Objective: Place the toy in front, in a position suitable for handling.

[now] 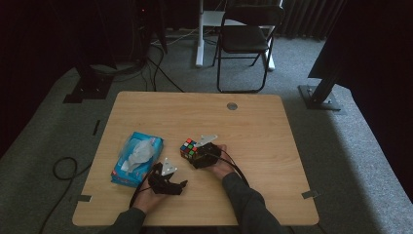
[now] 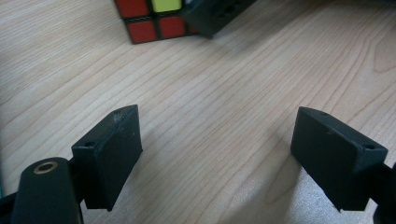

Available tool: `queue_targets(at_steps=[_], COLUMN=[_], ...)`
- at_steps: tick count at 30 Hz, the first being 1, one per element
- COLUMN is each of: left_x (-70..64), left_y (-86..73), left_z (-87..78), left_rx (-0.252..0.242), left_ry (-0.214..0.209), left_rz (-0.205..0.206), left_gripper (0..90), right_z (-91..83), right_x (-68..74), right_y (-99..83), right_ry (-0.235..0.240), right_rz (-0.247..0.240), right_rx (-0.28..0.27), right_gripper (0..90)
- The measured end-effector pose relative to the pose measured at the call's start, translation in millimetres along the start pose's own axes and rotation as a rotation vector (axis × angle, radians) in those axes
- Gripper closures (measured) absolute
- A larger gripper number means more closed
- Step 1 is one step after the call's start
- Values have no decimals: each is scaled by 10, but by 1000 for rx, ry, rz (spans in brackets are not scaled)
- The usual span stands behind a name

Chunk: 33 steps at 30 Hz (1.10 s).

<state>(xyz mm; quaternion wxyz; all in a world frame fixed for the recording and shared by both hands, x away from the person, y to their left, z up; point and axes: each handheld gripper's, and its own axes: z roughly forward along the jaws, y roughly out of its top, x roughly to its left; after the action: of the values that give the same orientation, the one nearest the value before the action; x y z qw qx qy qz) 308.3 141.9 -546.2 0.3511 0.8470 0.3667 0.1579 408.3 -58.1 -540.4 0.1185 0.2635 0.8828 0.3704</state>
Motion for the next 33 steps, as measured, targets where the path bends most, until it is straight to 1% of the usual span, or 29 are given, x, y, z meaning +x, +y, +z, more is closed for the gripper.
queue_targets(at_steps=[3, 11, 17, 26, 27, 29, 33], left_x=[0, -1, -1, 0, -1, -1, -1], left_y=[0, -1, 0, 0, 0, 0, 0], left_z=[-1, -1, -1, -1, -1, -1, -1], left_rx=[1, 0, 1, 1, 1, 1, 1], left_ry=[0, 1, 1, 1, 1, 1, 1], left_rz=[0, 0, 0, 0, -1, 0, 0], left_gripper=[165, 165, 165, 164, 164, 164, 164], right_z=[-54, -187, -247, -299, -303, -313, -357], right_x=[5, 7, -5, -26, -28, -36, -46], right_y=[-54, -189, -241, -303, -310, -317, -348], right_ry=[2, 10, 12, 21, 19, 0, -19], right_rz=[9, -9, -38, -38, -37, -28, -17], right_rx=[2, 6, 9, 5, 2, 13, 13], right_gripper=[338, 338, 338, 336, 330, 274, 236])
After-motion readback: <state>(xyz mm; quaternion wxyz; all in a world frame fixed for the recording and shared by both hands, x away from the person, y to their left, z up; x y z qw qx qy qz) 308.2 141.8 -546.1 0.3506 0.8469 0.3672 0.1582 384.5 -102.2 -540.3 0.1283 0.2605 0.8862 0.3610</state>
